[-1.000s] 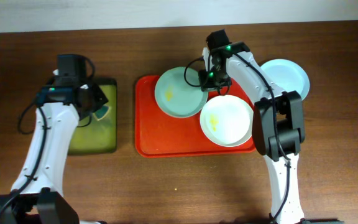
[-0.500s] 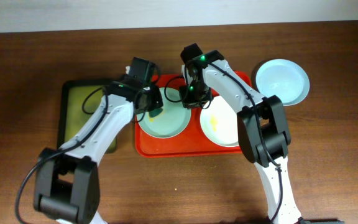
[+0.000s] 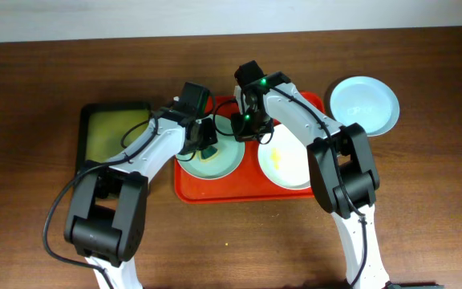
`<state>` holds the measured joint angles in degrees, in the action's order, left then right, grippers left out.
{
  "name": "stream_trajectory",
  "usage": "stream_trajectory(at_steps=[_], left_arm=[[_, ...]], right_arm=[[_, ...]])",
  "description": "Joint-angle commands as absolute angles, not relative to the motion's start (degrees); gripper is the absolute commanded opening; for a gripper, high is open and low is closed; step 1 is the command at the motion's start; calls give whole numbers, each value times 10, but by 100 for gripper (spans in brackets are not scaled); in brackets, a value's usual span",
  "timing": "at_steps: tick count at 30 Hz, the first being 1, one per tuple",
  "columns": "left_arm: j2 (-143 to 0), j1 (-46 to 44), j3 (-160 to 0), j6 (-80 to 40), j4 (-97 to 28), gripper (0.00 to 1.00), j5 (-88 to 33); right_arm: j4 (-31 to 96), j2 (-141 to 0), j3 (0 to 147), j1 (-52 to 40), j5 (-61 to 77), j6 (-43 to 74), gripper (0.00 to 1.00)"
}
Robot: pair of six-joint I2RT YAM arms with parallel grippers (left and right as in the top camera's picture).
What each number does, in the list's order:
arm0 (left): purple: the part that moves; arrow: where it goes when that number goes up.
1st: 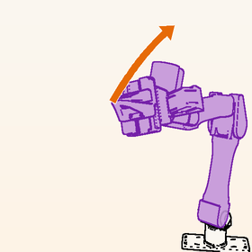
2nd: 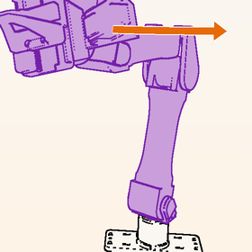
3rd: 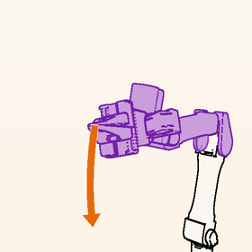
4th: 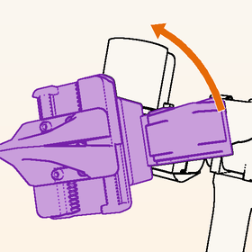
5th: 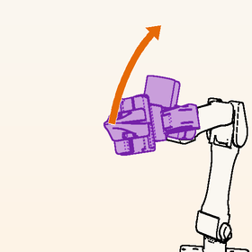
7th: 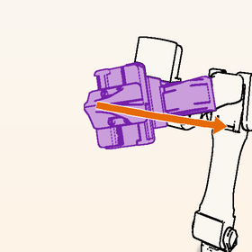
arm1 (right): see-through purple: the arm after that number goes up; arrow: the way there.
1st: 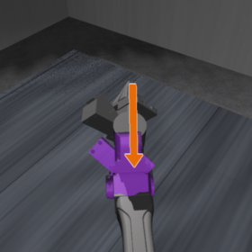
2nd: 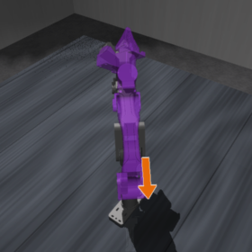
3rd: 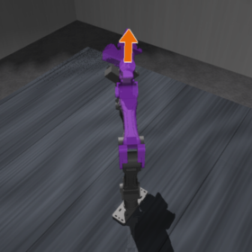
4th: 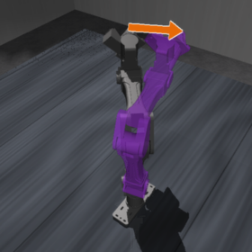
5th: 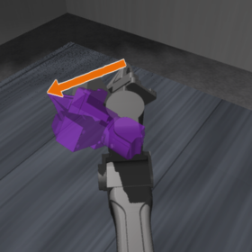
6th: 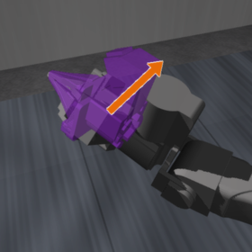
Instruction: Clean dirty plates on tray and stack at the side
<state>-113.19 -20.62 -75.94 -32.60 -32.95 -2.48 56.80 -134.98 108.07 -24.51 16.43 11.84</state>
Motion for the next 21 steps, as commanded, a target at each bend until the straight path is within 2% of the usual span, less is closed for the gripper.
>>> stream_trajectory(at_steps=[1,7,10,14,18,21], left_arm=[[-1145,-208,-758,-329,-329,0,-30],[-1165,-196,-759,-329,-406,0,154],[-1164,-183,-766,-329,-430,0,177],[-1161,-182,-830,-325,-472,0,129],[-1168,-185,-846,-312,-430,0,-71],[-1199,-209,-842,-312,-408,0,-88]], right_arm=[[564,-1373,1057,-250,148,121,4],[569,-1373,1057,-250,148,121,4],[568,-1373,1057,-250,148,121,4],[567,-1373,1057,-250,148,121,4],[566,-1373,1057,-250,148,121,4],[565,-1373,1057,-250,148,121,4]])
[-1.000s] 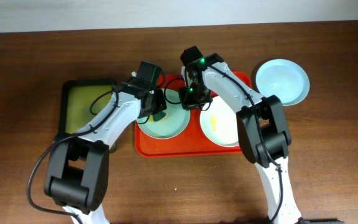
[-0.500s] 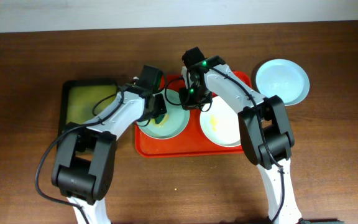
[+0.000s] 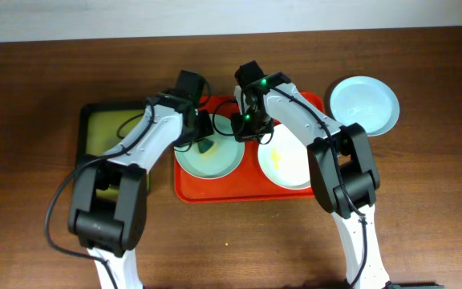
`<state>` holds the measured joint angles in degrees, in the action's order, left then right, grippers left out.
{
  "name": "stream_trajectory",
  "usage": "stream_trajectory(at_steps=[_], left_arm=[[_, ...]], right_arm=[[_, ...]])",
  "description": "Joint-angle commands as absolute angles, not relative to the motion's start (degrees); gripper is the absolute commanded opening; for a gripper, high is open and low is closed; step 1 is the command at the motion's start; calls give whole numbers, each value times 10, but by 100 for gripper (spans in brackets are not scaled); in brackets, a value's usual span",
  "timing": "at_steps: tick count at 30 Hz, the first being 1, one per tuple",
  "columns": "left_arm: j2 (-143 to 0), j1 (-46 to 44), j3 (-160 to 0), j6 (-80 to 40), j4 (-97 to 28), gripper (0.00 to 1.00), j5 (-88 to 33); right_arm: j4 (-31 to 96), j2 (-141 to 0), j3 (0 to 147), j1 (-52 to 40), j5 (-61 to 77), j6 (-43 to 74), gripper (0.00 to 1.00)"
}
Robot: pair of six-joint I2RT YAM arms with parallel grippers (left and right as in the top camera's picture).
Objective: Clean dirty plates on tray and stack at the side
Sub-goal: 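Scrub the mint green plate with the sponge in the left gripper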
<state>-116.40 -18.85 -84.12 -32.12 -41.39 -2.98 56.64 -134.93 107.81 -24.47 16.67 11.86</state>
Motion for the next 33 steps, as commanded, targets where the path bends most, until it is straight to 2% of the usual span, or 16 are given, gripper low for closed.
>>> stream_trajectory(at_steps=[1,4,10,13,16,20,24,27,33], left_arm=[[-1217,-218,-842,-312,-407,0,-87],[-1239,-217,-842,-312,-409,0,-80],[-1239,-180,-870,-312,-511,0,108],[-1228,-167,-906,-312,-558,0,164],[-1209,-170,-922,-312,-558,0,142],[-1211,-188,-910,-297,-494,0,-23],[-1211,-215,-877,-297,-431,0,-90],[-1211,-234,-854,-281,-421,0,-88],[-1202,-213,-857,-267,-515,0,-12]], right_arm=[[565,-1373,1057,-250,148,121,4],[566,-1373,1057,-250,148,121,4],[565,-1373,1057,-250,146,121,4],[565,-1373,1057,-250,146,121,4],[565,-1373,1057,-250,146,121,4],[561,-1373,1057,-250,146,121,4],[561,-1373,1057,-250,146,121,4],[561,-1373,1057,-250,146,121,4],[566,-1373,1057,-250,145,121,4]])
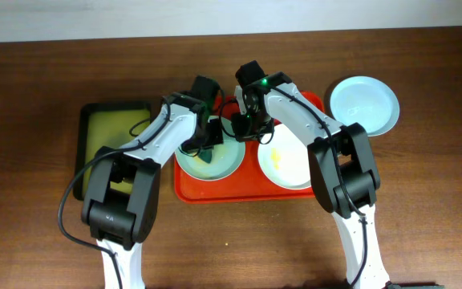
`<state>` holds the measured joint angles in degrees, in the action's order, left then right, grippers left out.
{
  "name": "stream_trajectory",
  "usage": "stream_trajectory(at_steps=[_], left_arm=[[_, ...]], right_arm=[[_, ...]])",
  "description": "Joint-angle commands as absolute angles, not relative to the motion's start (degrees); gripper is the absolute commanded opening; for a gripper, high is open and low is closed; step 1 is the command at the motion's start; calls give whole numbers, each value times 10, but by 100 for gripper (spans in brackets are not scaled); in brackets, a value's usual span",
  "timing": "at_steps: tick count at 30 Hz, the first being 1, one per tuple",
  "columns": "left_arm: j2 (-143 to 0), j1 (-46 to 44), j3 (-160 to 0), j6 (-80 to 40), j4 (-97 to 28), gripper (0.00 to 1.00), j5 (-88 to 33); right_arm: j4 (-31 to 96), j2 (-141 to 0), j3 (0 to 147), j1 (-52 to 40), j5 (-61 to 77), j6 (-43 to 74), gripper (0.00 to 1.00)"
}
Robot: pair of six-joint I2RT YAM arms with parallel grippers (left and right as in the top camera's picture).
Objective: Clean dirty plates on tray and stack at the side
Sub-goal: 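Scrub the mint green plate with the sponge in the left gripper, then withdraw the left gripper with the sponge back over the water tray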
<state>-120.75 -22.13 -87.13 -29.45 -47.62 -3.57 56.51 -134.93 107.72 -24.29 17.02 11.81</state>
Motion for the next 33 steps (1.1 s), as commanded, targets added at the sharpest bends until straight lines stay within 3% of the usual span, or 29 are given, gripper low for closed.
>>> stream_trajectory(at_steps=[1,8,27,33], left_arm=[[-1195,-207,-862,-255,-524,0,-12],[-1090,-168,-872,-233,-530,0,7],[-1032,3,-874,-244,-557,0,54],[-1032,7,-871,-248,-568,0,54]], right_arm=[[566,-1373,1057,-250,145,121,4],[565,-1373,1057,-250,146,121,4],[531,-1373,1057,-251,144,126,4],[531,-1348,1072,-251,144,125,4]])
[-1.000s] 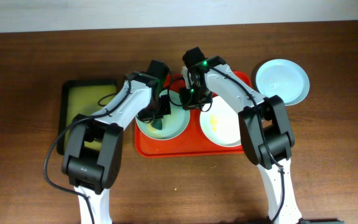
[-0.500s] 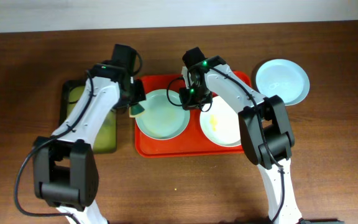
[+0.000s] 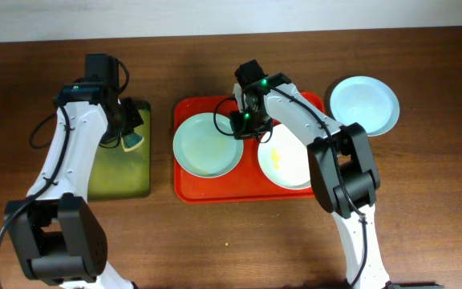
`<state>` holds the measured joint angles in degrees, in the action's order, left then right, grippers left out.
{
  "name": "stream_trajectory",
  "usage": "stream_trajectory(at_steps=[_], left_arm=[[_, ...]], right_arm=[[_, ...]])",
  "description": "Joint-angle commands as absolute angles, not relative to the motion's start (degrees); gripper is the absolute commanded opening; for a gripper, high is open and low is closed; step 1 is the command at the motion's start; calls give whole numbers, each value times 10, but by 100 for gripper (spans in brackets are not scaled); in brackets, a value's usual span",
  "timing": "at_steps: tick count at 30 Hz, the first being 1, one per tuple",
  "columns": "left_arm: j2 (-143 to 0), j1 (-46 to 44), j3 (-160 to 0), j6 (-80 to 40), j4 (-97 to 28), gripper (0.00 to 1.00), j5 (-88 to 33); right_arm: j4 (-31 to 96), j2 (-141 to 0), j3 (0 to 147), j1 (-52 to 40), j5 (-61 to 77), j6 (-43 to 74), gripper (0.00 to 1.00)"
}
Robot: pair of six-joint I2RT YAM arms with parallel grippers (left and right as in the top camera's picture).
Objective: Clean dirty plates on tray and stack at the side
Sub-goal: 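Withdraw the left gripper with the sponge back over the water tray, then lift the mint green plate with the right gripper onto the light blue plate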
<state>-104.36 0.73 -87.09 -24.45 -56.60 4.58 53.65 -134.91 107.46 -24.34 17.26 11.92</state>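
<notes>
A pale green plate [image 3: 205,146] and a white plate [image 3: 289,163] smeared with yellow lie side by side on the red tray [image 3: 184,191]. My right gripper [image 3: 244,128] sits at the green plate's right rim and looks shut on it. Off to the left, my left gripper [image 3: 127,131] is shut on a green sponge [image 3: 135,142] above the dark tray [image 3: 119,172]. The green plate's face shows no marks.
A light blue plate [image 3: 364,105] rests on the wooden table right of the red tray. The dark tray has a yellow-green bottom. Both arms' cables hang beside them.
My left gripper has left the green plate and now holds the sponge over the dark tray at the left. The right gripper stays at the plate's rim.
The left gripper pressed the sponge on the green plate at the first moment, then nearer its upper left, then toward its middle right. The right gripper held the rim throughout. Now the sponge is over the dark tray and the plate lies uncovered.
</notes>
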Motion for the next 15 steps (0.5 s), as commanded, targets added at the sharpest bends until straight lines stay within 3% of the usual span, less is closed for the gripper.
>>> stream_trajectory(at_steps=[1,15], left_arm=[[-1032,6,-871,-256,-567,0,53],[-1032,5,-871,-261,-576,0,54]], right_arm=[[531,-1340,1079,-251,143,125,4],[645,-1176,1088,-278,-173,123,4]])
